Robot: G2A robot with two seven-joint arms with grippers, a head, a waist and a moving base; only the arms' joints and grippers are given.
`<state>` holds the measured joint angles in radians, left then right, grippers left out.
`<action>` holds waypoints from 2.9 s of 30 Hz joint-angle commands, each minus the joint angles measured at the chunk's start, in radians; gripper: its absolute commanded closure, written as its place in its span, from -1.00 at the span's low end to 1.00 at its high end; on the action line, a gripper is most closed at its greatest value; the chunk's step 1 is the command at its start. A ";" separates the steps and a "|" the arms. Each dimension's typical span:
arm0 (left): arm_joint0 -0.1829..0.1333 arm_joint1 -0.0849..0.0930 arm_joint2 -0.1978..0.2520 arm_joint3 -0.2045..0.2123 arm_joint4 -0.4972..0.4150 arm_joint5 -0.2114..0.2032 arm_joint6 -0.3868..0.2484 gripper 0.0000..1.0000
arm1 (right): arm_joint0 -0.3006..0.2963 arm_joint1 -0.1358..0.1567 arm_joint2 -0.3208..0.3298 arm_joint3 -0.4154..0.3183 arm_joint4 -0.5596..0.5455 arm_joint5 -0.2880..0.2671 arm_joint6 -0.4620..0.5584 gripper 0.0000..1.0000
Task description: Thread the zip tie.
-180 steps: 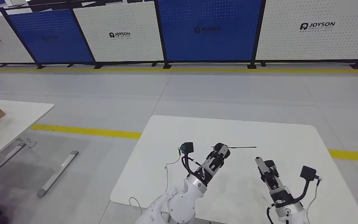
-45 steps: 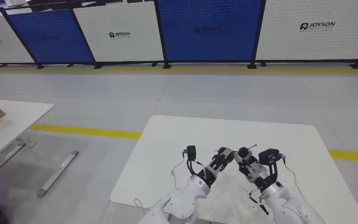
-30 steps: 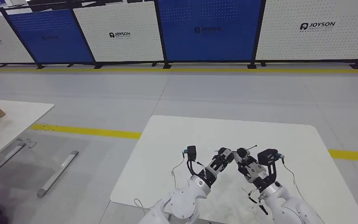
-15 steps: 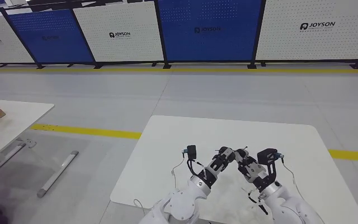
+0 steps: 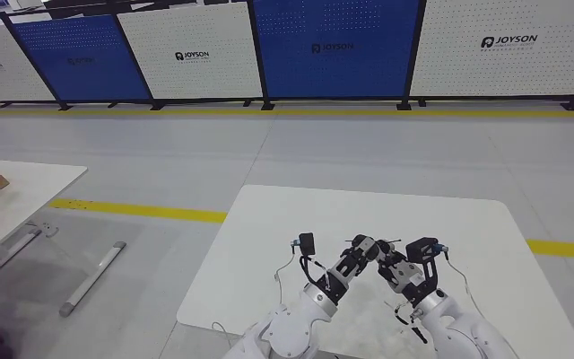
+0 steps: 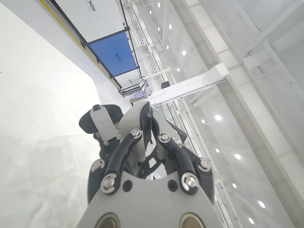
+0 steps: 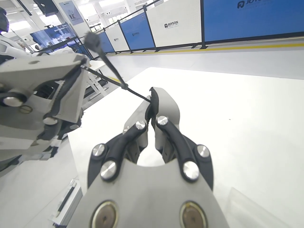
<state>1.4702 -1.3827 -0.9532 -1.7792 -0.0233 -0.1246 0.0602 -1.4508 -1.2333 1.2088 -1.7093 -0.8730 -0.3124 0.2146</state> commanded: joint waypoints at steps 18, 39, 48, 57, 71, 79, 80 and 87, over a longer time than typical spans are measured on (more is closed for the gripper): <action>0.024 0.005 -0.019 -0.033 -0.002 -0.025 0.007 1.00 | 0.019 -0.001 -0.022 0.045 -0.014 -0.009 0.003 1.00; 0.024 0.005 -0.016 -0.032 0.013 0.001 0.024 1.00 | 0.020 0.000 -0.017 0.052 0.005 -0.020 -0.041 -1.00; 0.008 0.005 -0.020 -0.010 -0.001 0.054 -0.005 1.00 | -0.086 0.019 0.103 -0.041 0.086 -0.028 -0.168 -1.00; 0.019 0.011 -0.057 -0.005 -0.046 0.083 -0.026 1.00 | -0.229 0.059 0.229 -0.139 0.250 -0.028 -0.282 -1.00; -0.013 -0.004 -0.058 0.056 -0.117 0.104 0.075 1.00 | -0.257 0.085 0.261 -0.121 0.459 -0.028 -0.387 -1.00; -0.013 -0.004 -0.058 0.056 -0.117 0.104 0.075 1.00 | -0.257 0.085 0.261 -0.121 0.459 -0.028 -0.387 -1.00; -0.013 -0.004 -0.058 0.056 -0.117 0.104 0.075 1.00 | -0.257 0.085 0.261 -0.121 0.459 -0.028 -0.387 -1.00; -0.013 -0.004 -0.058 0.056 -0.117 0.104 0.075 1.00 | -0.257 0.085 0.261 -0.121 0.459 -0.028 -0.387 -1.00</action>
<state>1.4572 -1.3864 -1.0113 -1.7228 -0.1399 -0.0205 0.1352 -1.7083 -1.1488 1.4700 -1.8305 -0.4137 -0.3400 -0.1725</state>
